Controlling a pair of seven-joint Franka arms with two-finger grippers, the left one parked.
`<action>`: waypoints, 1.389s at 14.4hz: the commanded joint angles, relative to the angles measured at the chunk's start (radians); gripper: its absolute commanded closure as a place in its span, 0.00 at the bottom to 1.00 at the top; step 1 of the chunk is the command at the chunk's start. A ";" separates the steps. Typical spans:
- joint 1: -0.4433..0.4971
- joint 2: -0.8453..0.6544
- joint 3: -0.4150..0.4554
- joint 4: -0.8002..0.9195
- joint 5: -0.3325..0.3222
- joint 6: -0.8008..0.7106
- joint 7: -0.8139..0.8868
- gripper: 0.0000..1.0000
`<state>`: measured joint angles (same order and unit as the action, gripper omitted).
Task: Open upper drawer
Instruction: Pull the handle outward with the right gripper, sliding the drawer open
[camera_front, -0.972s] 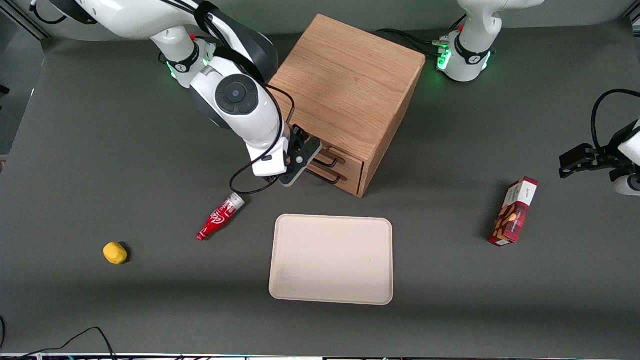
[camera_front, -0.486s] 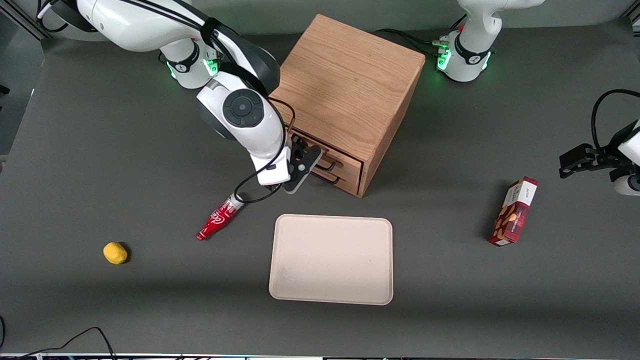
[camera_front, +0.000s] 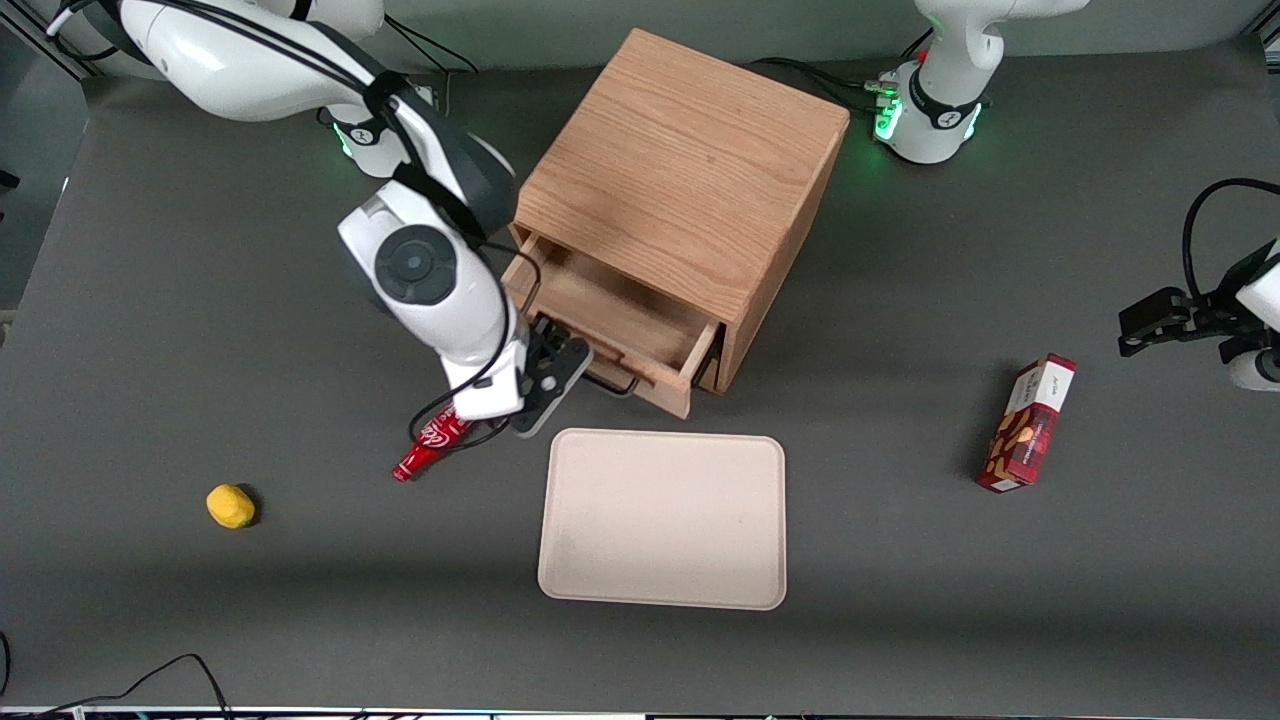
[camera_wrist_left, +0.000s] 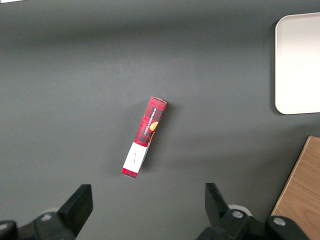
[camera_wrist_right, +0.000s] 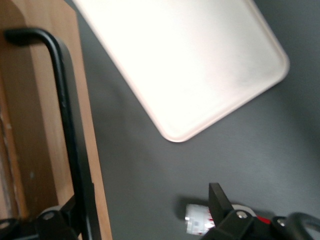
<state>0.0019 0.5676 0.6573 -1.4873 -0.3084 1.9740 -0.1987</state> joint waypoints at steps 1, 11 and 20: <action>-0.010 0.041 -0.033 0.065 -0.009 0.002 -0.027 0.00; -0.072 0.087 -0.149 0.209 0.176 -0.003 -0.137 0.00; -0.083 -0.072 -0.246 0.194 0.184 -0.015 -0.163 0.00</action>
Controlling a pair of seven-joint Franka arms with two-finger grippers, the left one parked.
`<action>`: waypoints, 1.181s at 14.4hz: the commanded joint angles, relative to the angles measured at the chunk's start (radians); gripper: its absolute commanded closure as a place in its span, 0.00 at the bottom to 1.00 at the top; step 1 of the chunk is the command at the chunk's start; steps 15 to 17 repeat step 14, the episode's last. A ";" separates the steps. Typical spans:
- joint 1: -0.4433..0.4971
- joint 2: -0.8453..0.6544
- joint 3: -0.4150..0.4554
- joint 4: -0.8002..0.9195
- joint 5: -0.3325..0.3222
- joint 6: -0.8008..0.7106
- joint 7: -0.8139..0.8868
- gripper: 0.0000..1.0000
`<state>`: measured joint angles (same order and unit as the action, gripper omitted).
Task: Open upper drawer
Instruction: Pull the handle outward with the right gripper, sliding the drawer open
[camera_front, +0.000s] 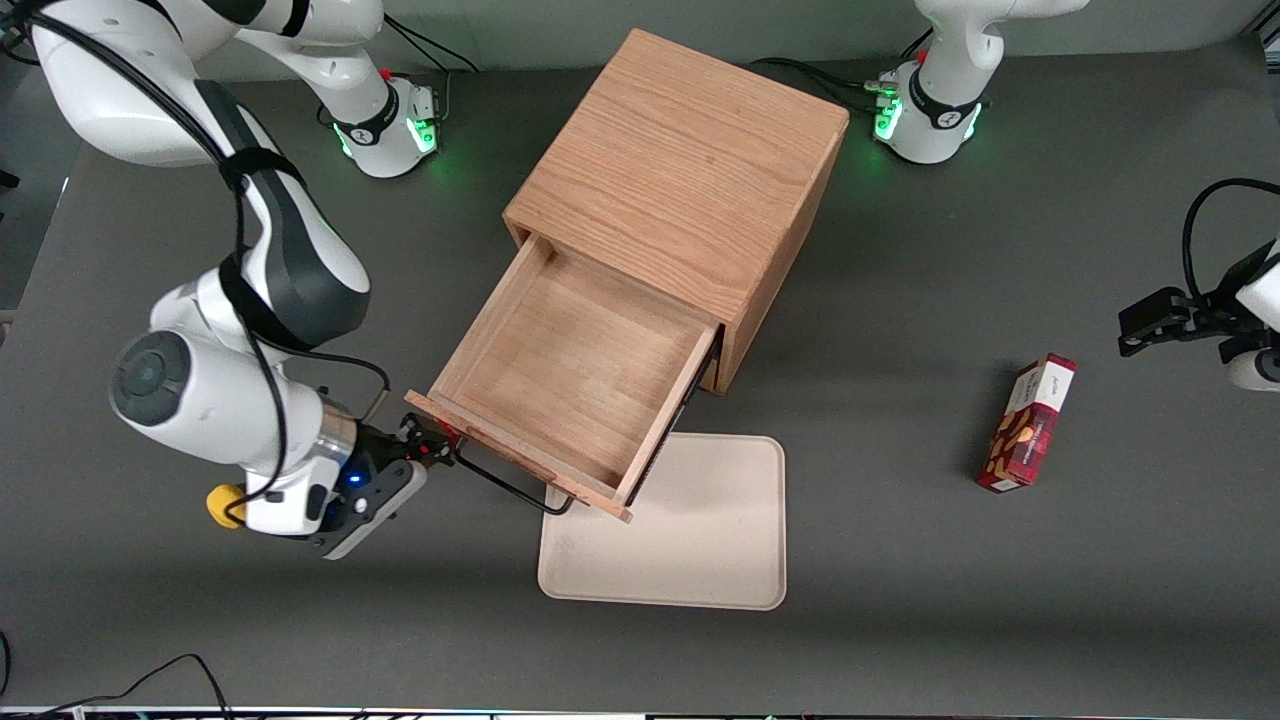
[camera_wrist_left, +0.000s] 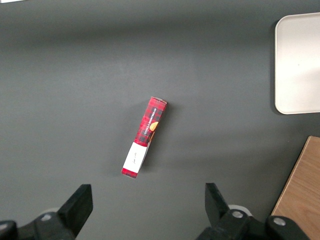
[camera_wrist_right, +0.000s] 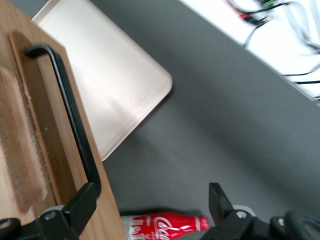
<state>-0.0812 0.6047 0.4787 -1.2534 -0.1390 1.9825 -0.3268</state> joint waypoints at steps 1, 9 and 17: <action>-0.018 -0.158 -0.095 -0.070 0.021 -0.027 -0.031 0.00; -0.110 -0.598 -0.204 -0.411 0.202 -0.235 0.401 0.00; -0.129 -0.694 -0.206 -0.472 0.142 -0.323 0.517 0.00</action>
